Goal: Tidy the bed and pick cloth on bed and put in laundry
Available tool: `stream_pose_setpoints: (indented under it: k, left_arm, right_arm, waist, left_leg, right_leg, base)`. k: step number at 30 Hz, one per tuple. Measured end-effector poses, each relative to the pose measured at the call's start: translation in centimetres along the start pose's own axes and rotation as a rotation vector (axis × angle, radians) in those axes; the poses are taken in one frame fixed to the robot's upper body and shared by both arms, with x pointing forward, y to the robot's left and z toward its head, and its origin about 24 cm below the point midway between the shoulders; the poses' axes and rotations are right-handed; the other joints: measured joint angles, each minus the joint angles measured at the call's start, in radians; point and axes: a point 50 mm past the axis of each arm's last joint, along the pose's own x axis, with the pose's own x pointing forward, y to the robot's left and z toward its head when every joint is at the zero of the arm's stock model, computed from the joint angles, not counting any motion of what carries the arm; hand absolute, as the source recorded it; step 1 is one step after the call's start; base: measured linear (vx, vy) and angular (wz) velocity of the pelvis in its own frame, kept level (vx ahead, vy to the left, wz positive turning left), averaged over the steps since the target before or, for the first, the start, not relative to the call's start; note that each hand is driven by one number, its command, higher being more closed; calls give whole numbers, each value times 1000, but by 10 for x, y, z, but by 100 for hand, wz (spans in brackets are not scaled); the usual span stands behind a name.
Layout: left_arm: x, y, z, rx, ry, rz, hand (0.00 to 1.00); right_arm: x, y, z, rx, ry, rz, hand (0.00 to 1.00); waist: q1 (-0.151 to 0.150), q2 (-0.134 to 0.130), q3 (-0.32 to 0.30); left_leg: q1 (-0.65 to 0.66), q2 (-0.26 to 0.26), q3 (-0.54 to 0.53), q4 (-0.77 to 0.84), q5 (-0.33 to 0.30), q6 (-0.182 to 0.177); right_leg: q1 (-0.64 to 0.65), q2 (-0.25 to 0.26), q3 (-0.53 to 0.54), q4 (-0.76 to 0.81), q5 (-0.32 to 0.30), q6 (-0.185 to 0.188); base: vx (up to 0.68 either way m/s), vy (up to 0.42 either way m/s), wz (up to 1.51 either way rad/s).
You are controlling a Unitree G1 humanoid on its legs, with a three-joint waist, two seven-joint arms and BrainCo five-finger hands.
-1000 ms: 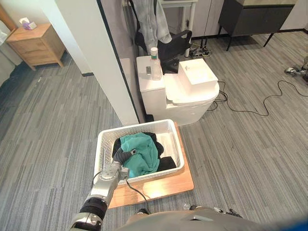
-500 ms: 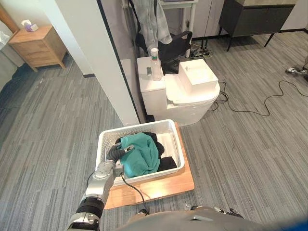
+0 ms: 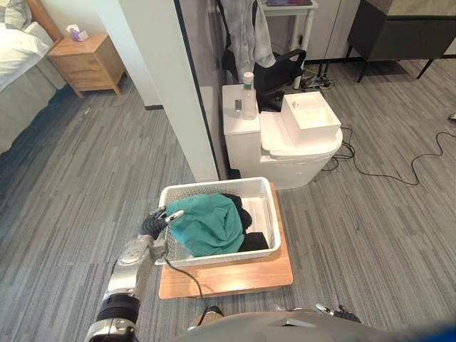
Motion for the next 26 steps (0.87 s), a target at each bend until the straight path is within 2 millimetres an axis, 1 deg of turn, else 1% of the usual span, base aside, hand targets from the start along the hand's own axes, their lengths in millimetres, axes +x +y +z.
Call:
stream_pose_setpoints:
  k: [2,3,5,6,7,8,9,11,13,14,15,17,21,26]
  left_arm:
    - [-5,9,-12,-15,36,31,0]
    - [-6,11,-16,-29,50,38,0]
    - [-13,25,-39,-62,137,90,0]
    - [-15,28,-46,-65,164,103,0]
    - [-20,32,-61,-56,219,123,0]
    - [-26,34,-76,-49,270,144,0]
    - [-29,34,-83,-54,293,156,0]
    - [-39,35,-105,-86,365,207,0]
    - [-47,42,-117,-95,411,257,0]
    - [-49,44,-120,-99,421,278,0]
    - [-56,52,-127,-97,440,321,0]
    - [-59,54,-131,-101,450,346,0]
    - [-64,47,-142,-135,480,352,0]
    - [-70,23,-162,-191,562,283,0]
  right_arm:
    - [1,1,3,0,-7,9,0]
    - [1,1,3,0,-7,12,0]
    - [1,3,6,-1,-12,25,0]
    - [2,3,7,-2,-13,29,0]
    - [2,5,8,-3,-10,37,0]
    - [3,7,9,-3,-8,46,0]
    - [3,7,9,-4,-6,48,0]
    - [3,7,9,-8,-4,48,0]
    - [4,7,8,-1,1,46,0]
    - [4,7,9,2,1,46,0]
    - [5,8,12,9,0,48,0]
    - [5,9,13,9,-2,50,0]
    - [6,10,15,13,-2,52,0]
    - [6,10,15,25,8,49,0]
  waist:
    - [23,-4,-1]
    - [26,-4,-1]
    - [34,-5,-2]
    - [34,-5,-2]
    - [34,-5,-2]
    - [35,-6,-2]
    - [37,-7,-2]
    - [48,-11,-4]
    - [48,-16,-7]
    - [49,-17,-8]
    - [49,-18,-8]
    - [49,-18,-8]
    - [48,-16,-7]
    - [45,-15,-8]
  left_leg:
    - [1,0,-1,0,0,0]
    - [1,0,-2,0,0,0]
    - [2,0,-5,0,0,0]
    - [2,0,-7,0,0,0]
    - [2,-1,-12,0,0,0]
    - [1,-2,-20,0,0,0]
    - [1,-2,-23,0,0,0]
    - [2,-3,-27,0,0,0]
    - [2,-5,-29,0,0,0]
    - [2,-5,-30,0,0,0]
    - [2,-6,-30,0,0,0]
    - [2,-8,-30,0,0,0]
    - [2,-13,-30,0,-2,1]
    - [3,-14,-29,0,-3,0]
  right_leg:
    - [10,1,-1,-5,-1,-1]
    - [11,2,-3,-5,-1,-1]
    - [14,1,-10,-5,-4,-1]
    - [14,1,-12,-5,-4,-1]
    - [14,1,-16,-5,-5,0]
    - [15,0,-19,-5,-6,1]
    - [16,0,-22,-4,-7,1]
    - [21,-2,-26,-4,-9,3]
    - [26,-4,-31,-4,-12,5]
    - [27,-5,-32,-4,-13,5]
    - [27,-6,-32,-3,-14,6]
    - [27,-6,-32,-3,-15,7]
    - [27,-11,-32,-3,-15,8]
    - [27,-11,-31,-4,-15,8]
  base:
    - [41,-11,8]
    - [37,-11,5]
    - [11,-9,8]
    - [-15,-4,9]
    - [-22,-4,10]
    - [-20,-2,11]
    - [-16,-1,11]
    - [-15,4,10]
    - [-8,7,12]
    - [-2,11,9]
    - [1,9,3]
    - [0,0,0]
    - [0,0,0]
    - [0,0,0]
